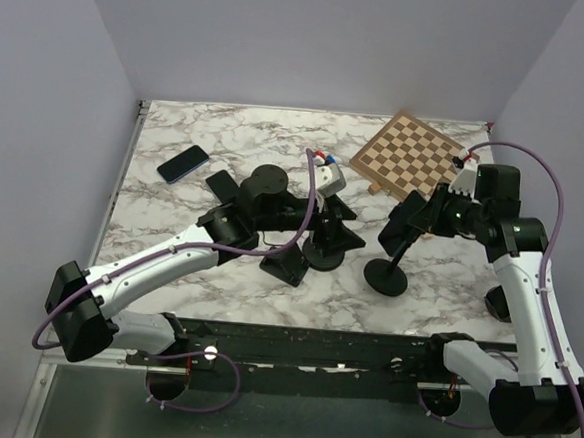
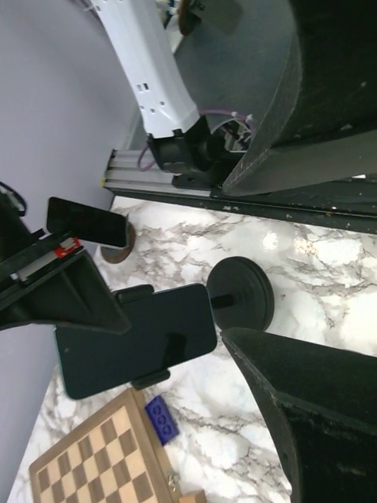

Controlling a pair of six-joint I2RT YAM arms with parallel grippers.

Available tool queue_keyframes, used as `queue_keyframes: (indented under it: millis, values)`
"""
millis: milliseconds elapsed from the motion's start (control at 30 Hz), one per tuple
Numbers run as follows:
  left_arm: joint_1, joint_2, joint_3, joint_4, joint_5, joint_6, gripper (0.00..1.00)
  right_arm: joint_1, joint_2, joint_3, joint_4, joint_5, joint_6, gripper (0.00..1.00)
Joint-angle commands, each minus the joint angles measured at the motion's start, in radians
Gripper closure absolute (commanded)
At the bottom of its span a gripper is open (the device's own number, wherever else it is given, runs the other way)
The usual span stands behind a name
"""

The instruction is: Remove the phone from the phone stand

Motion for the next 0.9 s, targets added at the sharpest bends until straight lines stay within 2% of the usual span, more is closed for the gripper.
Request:
queue_keyframes:
  millis: [0,200,400,533,633,733,867]
  values:
    - [-0.041,0.044,0.029,-0.041,0.016,0.077,0.22,0.007,-0.058,-0.016,0.097,-0.078,0.014,0.98]
    - [-0.042,0.06,0.028,0.015,0.0,-0.015,0.23,0.007,-0.104,-0.081,0.145,-0.074,0.037,0.91]
    - [-0.045,0.008,-0.083,0.173,-0.065,-0.145,0.23,0.007,-0.12,-0.112,0.164,-0.128,0.041,0.87]
    - [-0.046,0.017,-0.104,0.207,-0.052,-0.192,0.23,0.008,-0.13,-0.119,0.157,-0.149,0.014,0.87]
    - [-0.045,0.029,-0.084,0.208,-0.033,-0.207,0.23,0.009,-0.16,-0.138,0.212,-0.192,0.014,0.87]
    - [-0.045,0.035,-0.053,0.206,-0.029,-0.211,0.23,0.009,-0.165,-0.139,0.295,-0.155,0.019,0.87]
    - [-0.045,0.045,-0.025,0.205,-0.027,-0.233,0.24,0.009,-0.068,-0.029,0.296,-0.057,0.005,0.88]
